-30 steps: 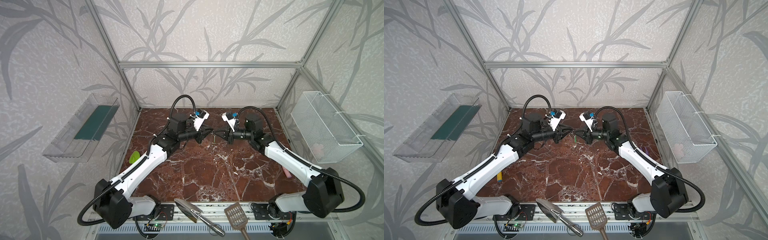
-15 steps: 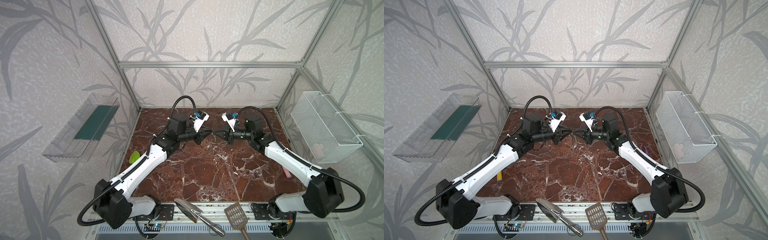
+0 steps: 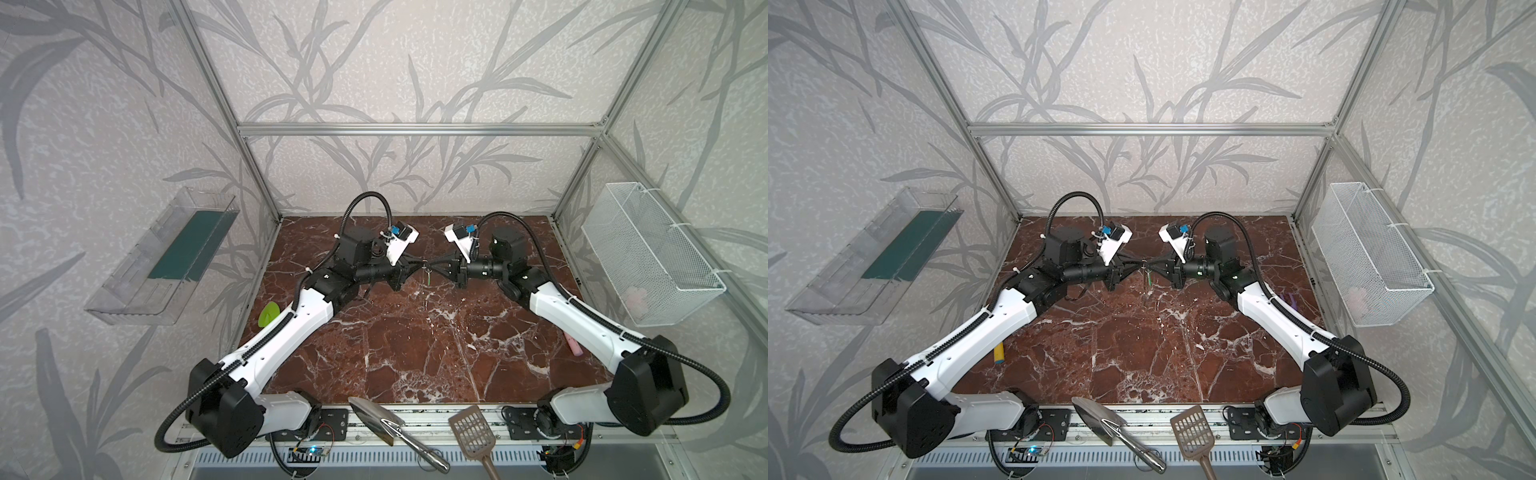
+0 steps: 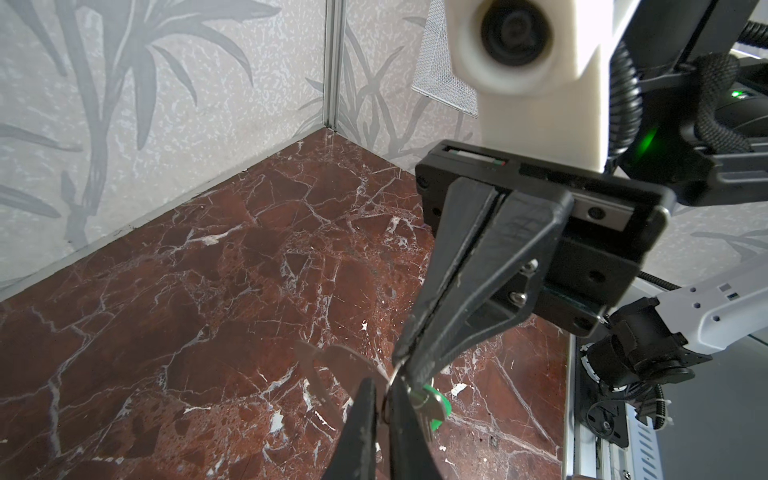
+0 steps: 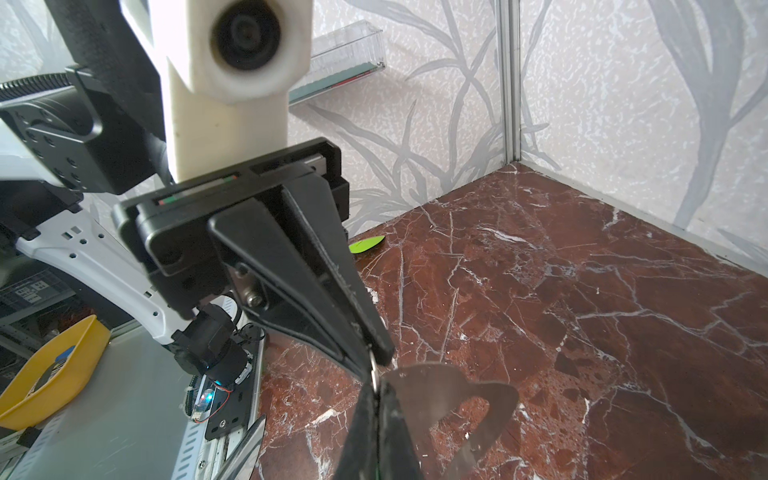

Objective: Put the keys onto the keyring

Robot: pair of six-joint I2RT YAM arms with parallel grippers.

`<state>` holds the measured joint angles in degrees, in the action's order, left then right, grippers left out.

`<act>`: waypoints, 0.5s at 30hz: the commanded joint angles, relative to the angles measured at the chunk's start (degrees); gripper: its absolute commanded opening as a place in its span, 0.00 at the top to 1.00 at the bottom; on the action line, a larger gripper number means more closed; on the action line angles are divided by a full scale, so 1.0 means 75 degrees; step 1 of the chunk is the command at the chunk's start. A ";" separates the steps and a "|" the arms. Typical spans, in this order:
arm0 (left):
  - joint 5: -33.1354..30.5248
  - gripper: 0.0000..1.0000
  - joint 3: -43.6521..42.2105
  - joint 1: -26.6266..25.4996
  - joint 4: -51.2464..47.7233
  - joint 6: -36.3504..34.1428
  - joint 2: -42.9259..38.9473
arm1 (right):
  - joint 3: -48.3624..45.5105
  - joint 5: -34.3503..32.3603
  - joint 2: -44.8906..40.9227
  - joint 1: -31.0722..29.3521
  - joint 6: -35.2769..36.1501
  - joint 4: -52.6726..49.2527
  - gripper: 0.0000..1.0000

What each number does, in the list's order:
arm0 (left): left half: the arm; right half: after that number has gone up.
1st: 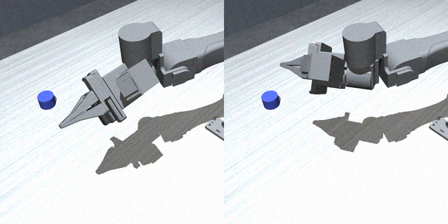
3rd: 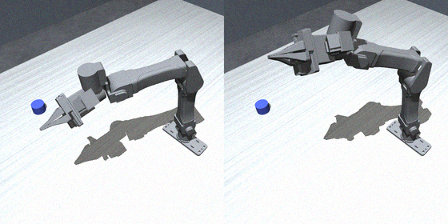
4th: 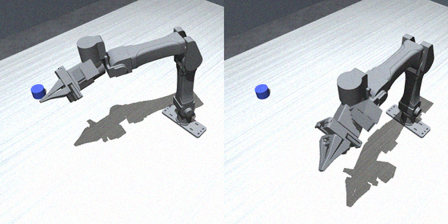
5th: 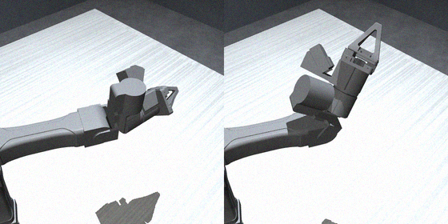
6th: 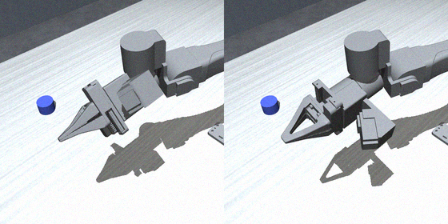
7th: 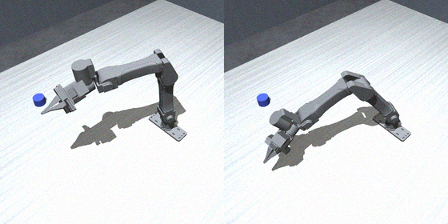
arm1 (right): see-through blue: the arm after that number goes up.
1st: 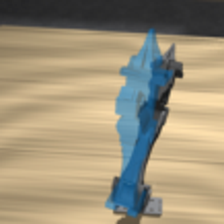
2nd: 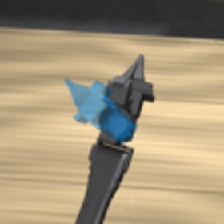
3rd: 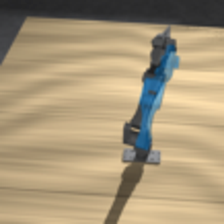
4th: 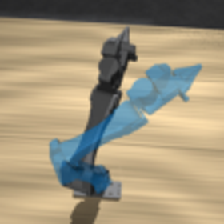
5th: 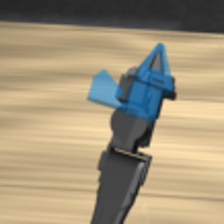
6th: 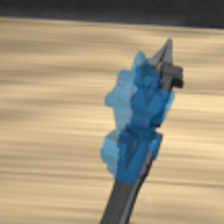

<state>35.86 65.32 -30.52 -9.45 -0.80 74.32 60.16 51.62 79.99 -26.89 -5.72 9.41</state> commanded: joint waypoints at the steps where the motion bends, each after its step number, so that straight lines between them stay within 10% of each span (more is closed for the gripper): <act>1: 0.0153 0.95 0.0241 0.0006 0.0029 -0.0104 -0.0078 | 0.0292 0.0217 -0.0118 -0.0007 -0.0026 0.0319 1.00; 15: 0.0045 1.00 -0.0037 0.0011 0.1017 0.0190 -0.0153 | 0.0545 -0.0371 -0.0194 0.0063 -0.0060 -0.0144 0.95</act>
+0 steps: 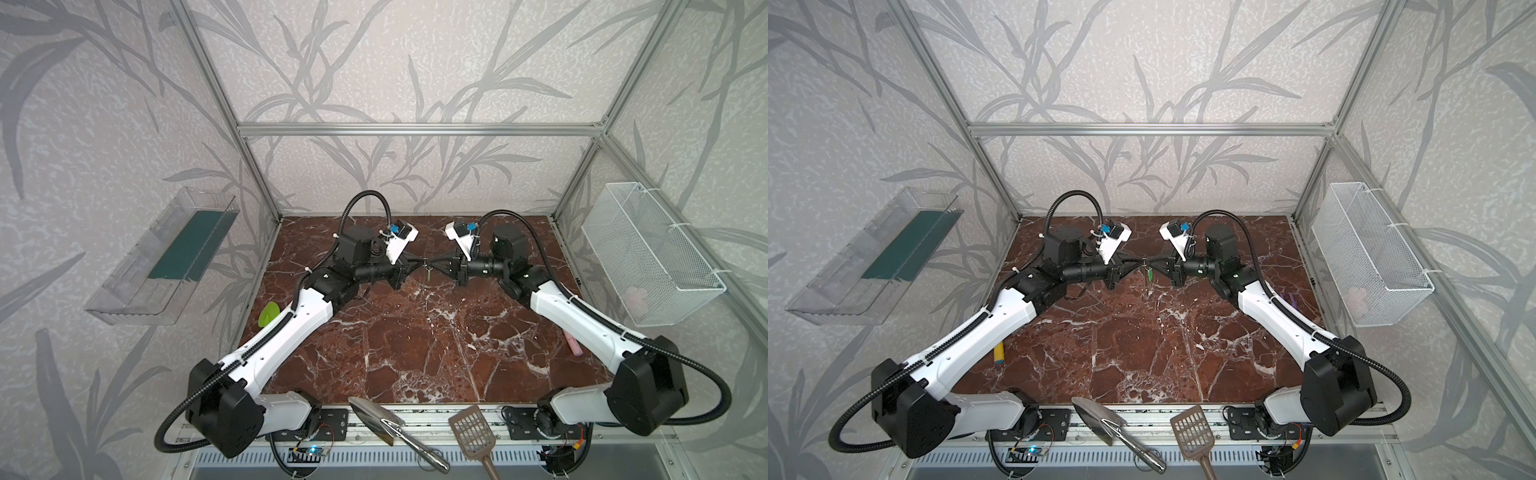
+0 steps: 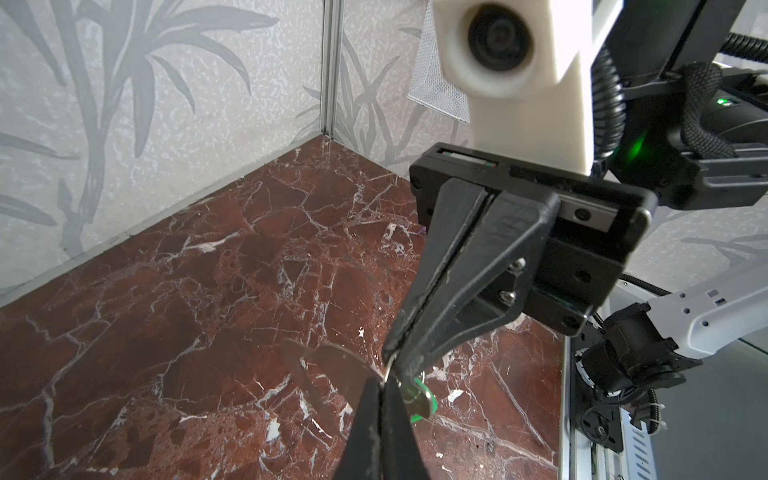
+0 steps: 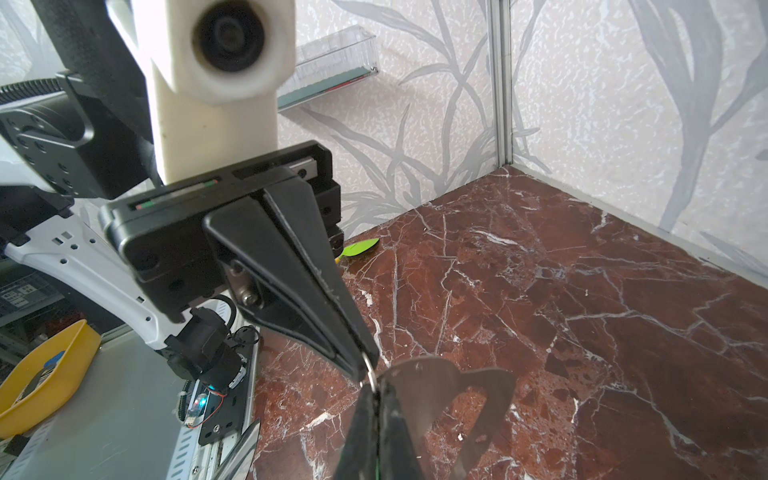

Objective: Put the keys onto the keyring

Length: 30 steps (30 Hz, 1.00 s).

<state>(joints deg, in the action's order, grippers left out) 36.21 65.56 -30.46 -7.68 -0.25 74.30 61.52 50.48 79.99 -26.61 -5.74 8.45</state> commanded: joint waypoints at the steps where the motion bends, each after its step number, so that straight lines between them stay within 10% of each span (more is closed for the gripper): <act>1: -0.0081 1.00 -0.0140 -0.0005 0.0984 0.0158 -0.0185 | 0.0376 -0.0280 -0.0198 0.0064 -0.0091 -0.0056 0.88; 9: -0.0418 1.00 -0.0639 0.0024 0.2491 0.0584 -0.0341 | 0.0272 -0.0805 -0.0509 0.0185 -0.0078 -0.0300 0.60; 30: 0.0385 1.00 -0.0915 0.0035 0.4006 0.1674 0.0068 | 0.0264 -0.0673 -0.0247 0.0185 -0.0406 0.0082 0.84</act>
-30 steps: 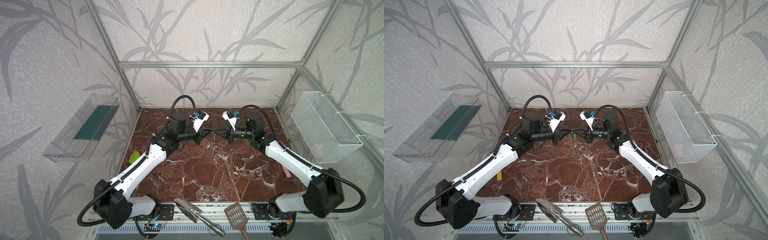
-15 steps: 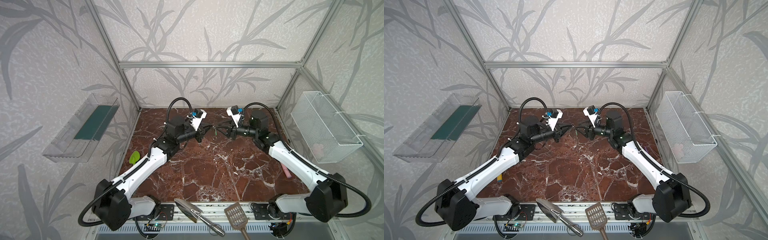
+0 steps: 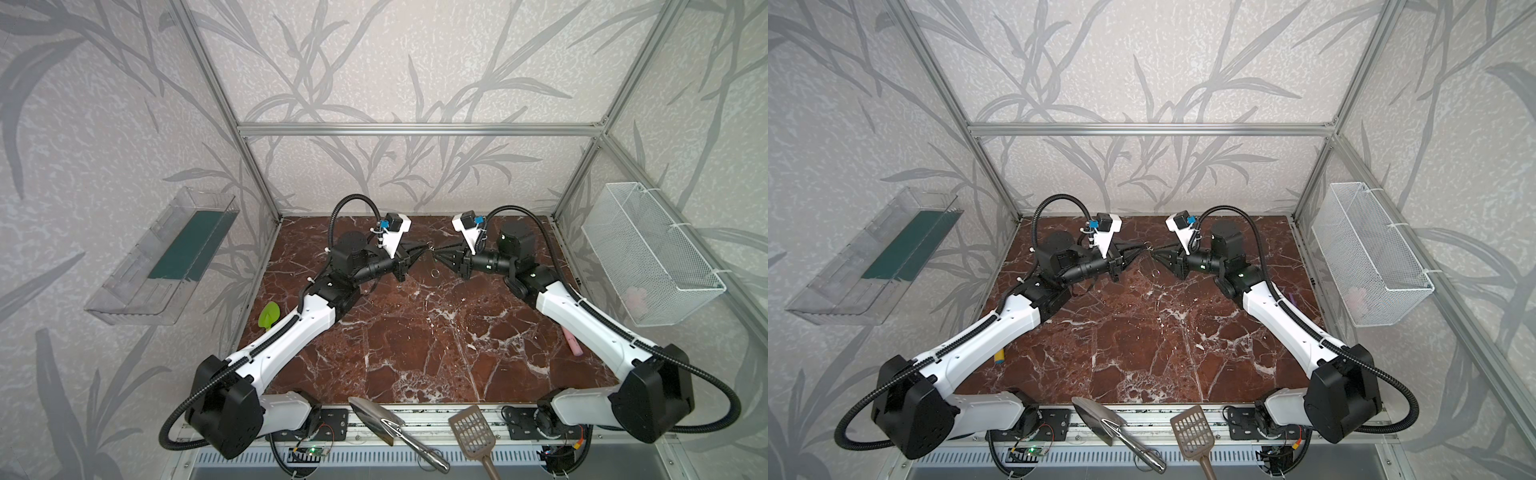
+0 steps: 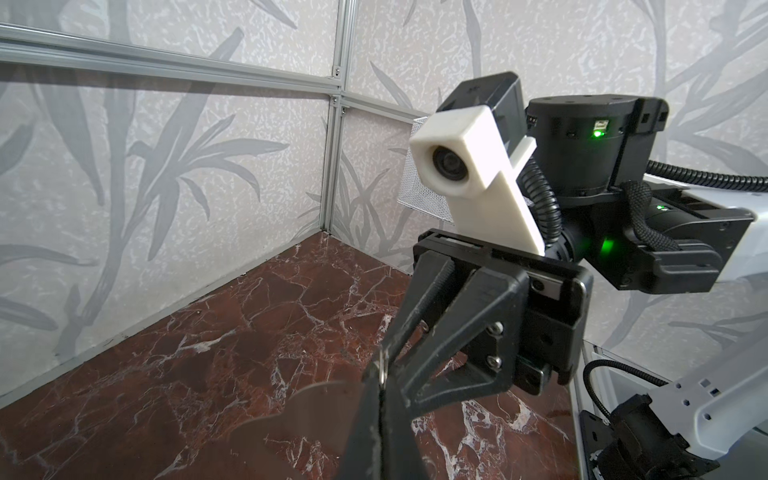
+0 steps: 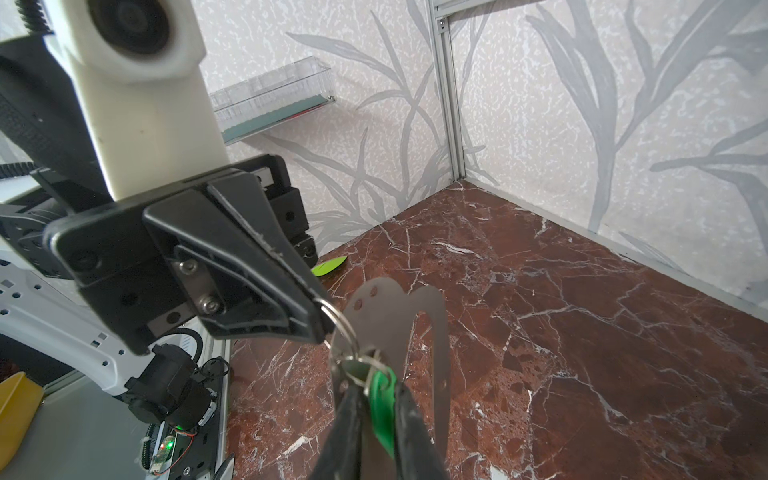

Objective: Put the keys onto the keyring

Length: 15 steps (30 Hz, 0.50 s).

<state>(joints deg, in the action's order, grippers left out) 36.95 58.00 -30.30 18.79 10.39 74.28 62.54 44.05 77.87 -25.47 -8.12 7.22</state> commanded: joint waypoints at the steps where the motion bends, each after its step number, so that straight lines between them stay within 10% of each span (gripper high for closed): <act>1: 0.0297 1.00 0.0097 0.0012 0.0497 0.0276 0.0089 | 0.0123 0.0206 0.0036 0.0033 -0.0099 0.0268 0.84; 15: 0.0353 1.00 0.0130 0.0015 0.0694 0.0454 0.0196 | 0.0087 0.1008 0.0115 -0.0060 -0.0068 0.0420 0.92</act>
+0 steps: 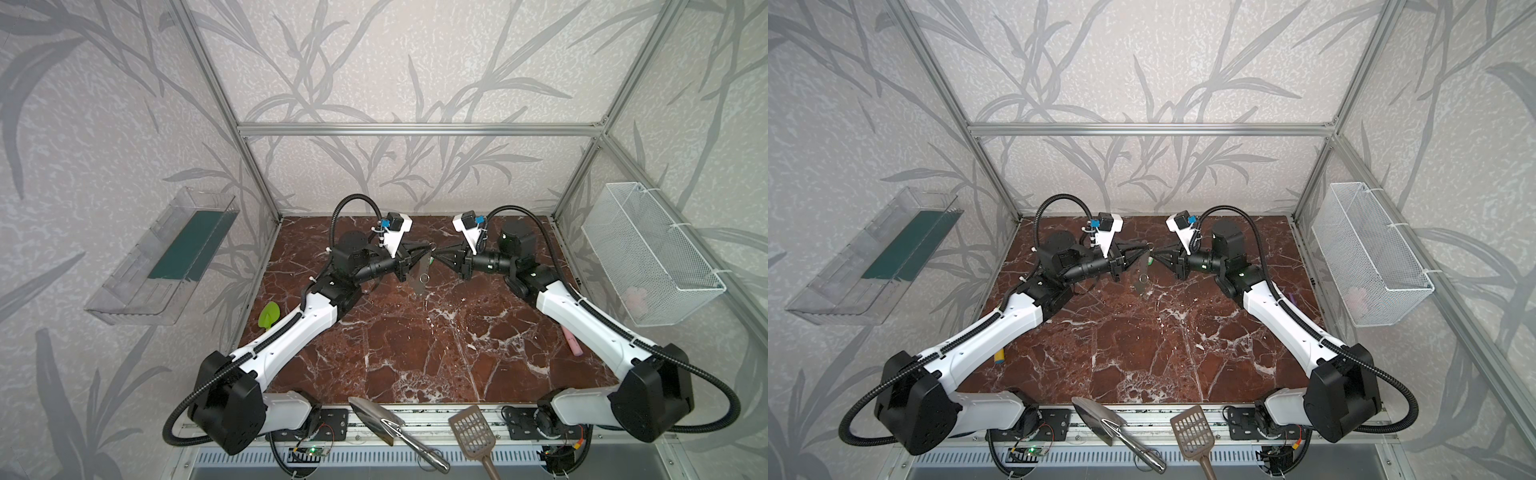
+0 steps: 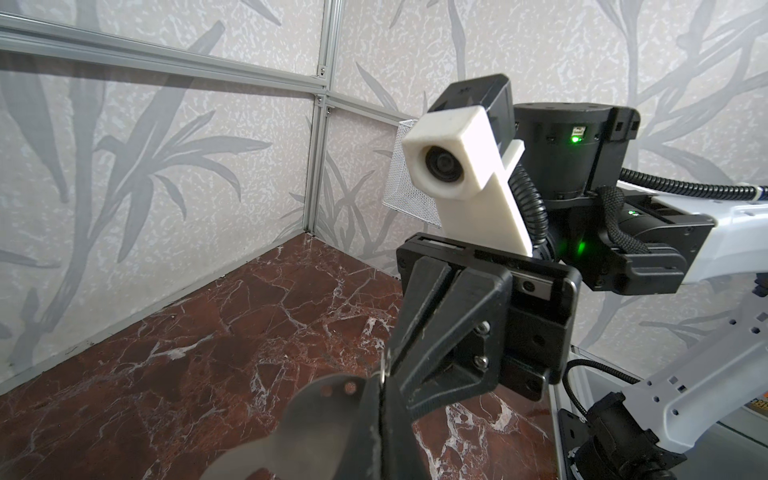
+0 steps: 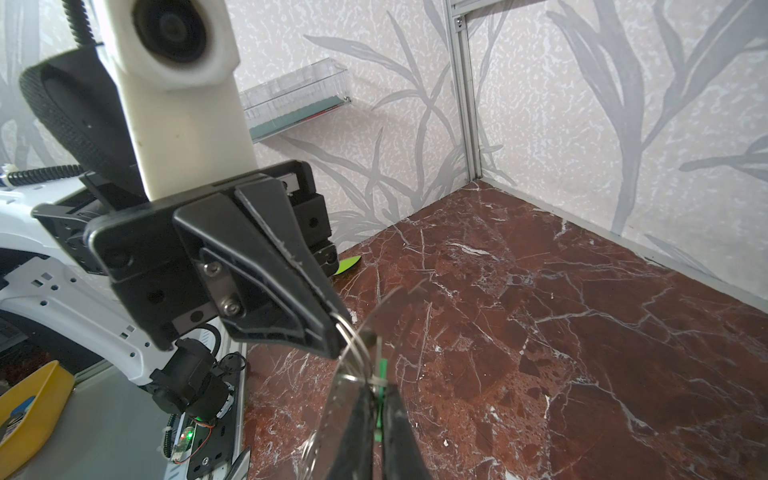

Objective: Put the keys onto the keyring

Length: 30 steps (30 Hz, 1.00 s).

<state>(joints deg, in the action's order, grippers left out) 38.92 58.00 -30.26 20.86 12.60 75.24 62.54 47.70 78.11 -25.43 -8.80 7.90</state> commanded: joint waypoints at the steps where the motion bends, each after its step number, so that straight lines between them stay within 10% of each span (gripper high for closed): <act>1: 0.0095 1.00 0.0130 0.0006 0.0434 0.0174 0.0069 | 0.0104 0.0567 0.0086 -0.0075 0.0024 0.0329 0.92; 30: 0.0122 1.00 0.0110 0.0015 0.0442 0.0019 -0.0060 | -0.0476 -0.0478 -0.0886 0.0394 0.0189 0.0393 0.72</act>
<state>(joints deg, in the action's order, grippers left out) 39.13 58.00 -30.26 21.71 13.06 75.44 59.66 45.30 73.32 -22.87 -6.35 7.62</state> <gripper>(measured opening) 0.047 0.275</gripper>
